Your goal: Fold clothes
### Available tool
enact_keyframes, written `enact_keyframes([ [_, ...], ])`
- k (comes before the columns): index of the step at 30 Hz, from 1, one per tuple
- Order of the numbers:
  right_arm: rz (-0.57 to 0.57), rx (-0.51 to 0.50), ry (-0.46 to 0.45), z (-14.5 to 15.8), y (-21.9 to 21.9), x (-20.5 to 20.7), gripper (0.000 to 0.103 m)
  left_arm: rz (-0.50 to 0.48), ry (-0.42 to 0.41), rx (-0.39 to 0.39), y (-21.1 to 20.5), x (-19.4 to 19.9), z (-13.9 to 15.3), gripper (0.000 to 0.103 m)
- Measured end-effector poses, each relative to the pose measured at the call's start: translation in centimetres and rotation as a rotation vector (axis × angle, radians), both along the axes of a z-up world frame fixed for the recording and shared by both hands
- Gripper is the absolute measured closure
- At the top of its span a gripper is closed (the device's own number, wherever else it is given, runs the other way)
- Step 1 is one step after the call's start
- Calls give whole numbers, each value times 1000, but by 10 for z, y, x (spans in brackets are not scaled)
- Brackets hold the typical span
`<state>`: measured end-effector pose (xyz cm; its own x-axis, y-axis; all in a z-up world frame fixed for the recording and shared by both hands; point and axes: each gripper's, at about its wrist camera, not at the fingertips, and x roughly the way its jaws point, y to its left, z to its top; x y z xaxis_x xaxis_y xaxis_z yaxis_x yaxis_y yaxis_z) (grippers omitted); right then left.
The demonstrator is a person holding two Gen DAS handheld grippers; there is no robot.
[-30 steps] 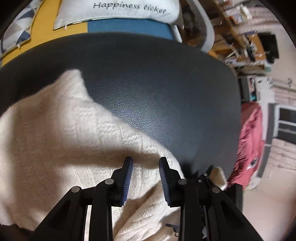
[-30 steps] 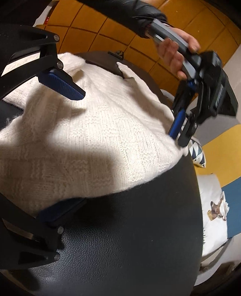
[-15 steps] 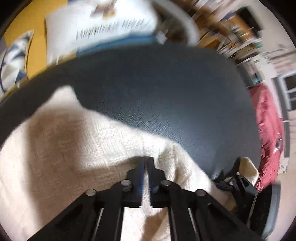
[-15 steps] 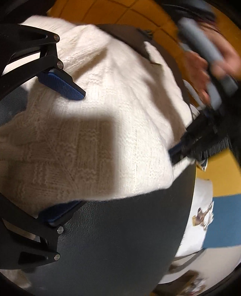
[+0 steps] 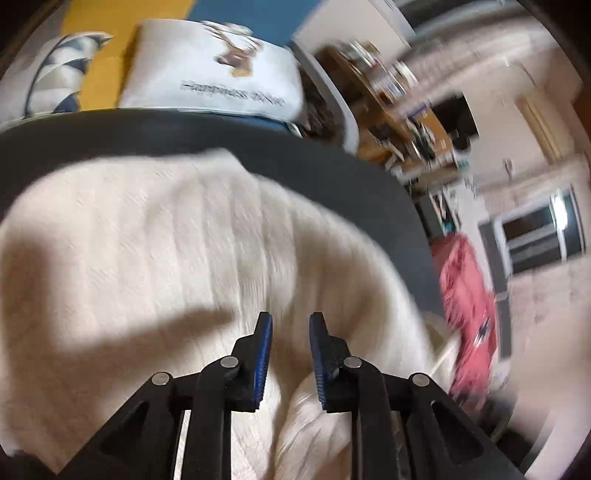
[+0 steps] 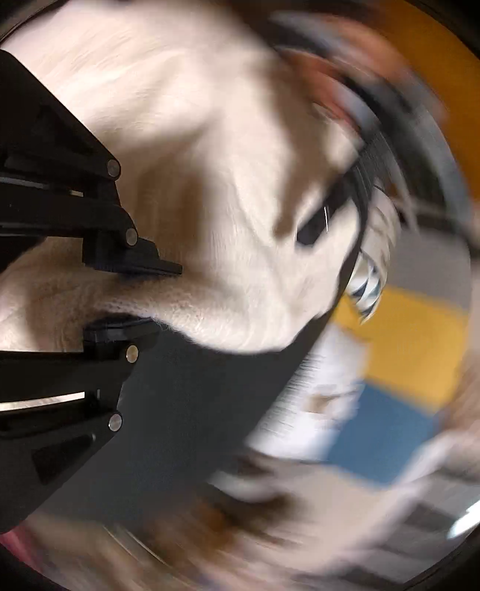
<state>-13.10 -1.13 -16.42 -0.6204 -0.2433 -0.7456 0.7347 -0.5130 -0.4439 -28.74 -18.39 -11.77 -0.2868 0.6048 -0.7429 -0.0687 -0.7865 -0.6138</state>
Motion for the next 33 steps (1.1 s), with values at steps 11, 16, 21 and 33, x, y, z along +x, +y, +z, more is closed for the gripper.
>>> enact_keyframes([
  [11, 232, 245, 145, -54, -47, 70, 83, -134, 93, -172, 45, -18, 74, 67],
  [16, 200, 240, 177, -57, -51, 72, 81, -427, -127, -482, 124, -15, 18, 67],
  [21, 127, 182, 265, -52, -39, 77, 62, -464, -161, -646, 145, -7, -22, 65],
  [33, -512, -196, -68, -8, 165, 45, 21, -419, -36, -637, 141, 12, -11, 68],
])
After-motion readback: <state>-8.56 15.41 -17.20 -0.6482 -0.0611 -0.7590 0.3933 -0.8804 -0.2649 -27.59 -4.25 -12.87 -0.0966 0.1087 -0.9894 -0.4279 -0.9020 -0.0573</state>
